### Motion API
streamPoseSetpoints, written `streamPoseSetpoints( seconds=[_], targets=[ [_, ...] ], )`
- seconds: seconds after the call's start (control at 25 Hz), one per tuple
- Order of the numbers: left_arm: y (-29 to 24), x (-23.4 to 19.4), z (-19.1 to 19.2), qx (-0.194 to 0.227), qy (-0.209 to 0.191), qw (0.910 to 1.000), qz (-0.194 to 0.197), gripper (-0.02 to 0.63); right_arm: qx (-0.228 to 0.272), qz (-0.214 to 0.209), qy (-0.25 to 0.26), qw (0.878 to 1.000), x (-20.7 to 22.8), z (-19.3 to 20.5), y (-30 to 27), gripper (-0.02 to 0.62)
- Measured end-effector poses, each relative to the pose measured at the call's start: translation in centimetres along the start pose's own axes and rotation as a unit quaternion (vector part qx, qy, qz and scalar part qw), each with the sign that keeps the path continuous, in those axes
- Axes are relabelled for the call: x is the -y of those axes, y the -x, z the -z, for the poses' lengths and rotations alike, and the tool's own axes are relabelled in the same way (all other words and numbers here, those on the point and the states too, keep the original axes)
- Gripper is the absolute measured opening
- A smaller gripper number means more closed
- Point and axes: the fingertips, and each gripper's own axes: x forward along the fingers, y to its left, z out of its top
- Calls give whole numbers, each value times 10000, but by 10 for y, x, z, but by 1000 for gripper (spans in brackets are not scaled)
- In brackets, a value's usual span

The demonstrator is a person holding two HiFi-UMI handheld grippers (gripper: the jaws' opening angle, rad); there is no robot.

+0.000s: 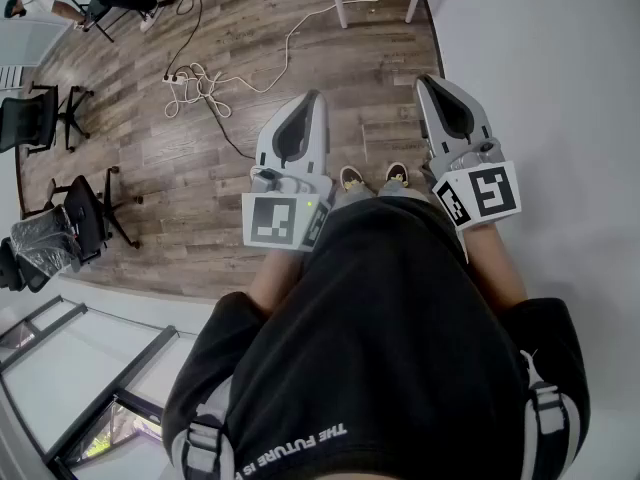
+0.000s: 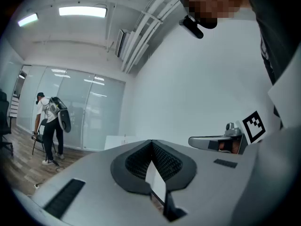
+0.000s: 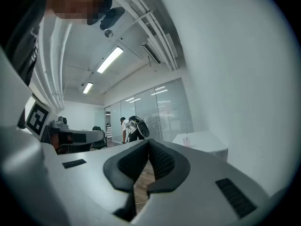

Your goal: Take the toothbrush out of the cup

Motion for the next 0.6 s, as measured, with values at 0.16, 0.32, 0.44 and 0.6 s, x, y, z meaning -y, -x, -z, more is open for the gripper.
streamPoseSetpoints(
  seconds=[0.16,0.32,0.44,0.6],
  targets=[
    [7,-12,-3,36,25,10000,-8,20,-11,19,37,10000,-11,0,-6,17],
    [11,-27,1,47,50,10000,57,20,-34,121,50,9999,-18,5,-14,17],
    [18,-37,7,64,97,9998,135,20,-4,159,78,9998,-26,8,-16,17],
    [15,-48,17,76,47,9996,263,20,115,115,38,9999,-36,12,-22,17]
  ],
)
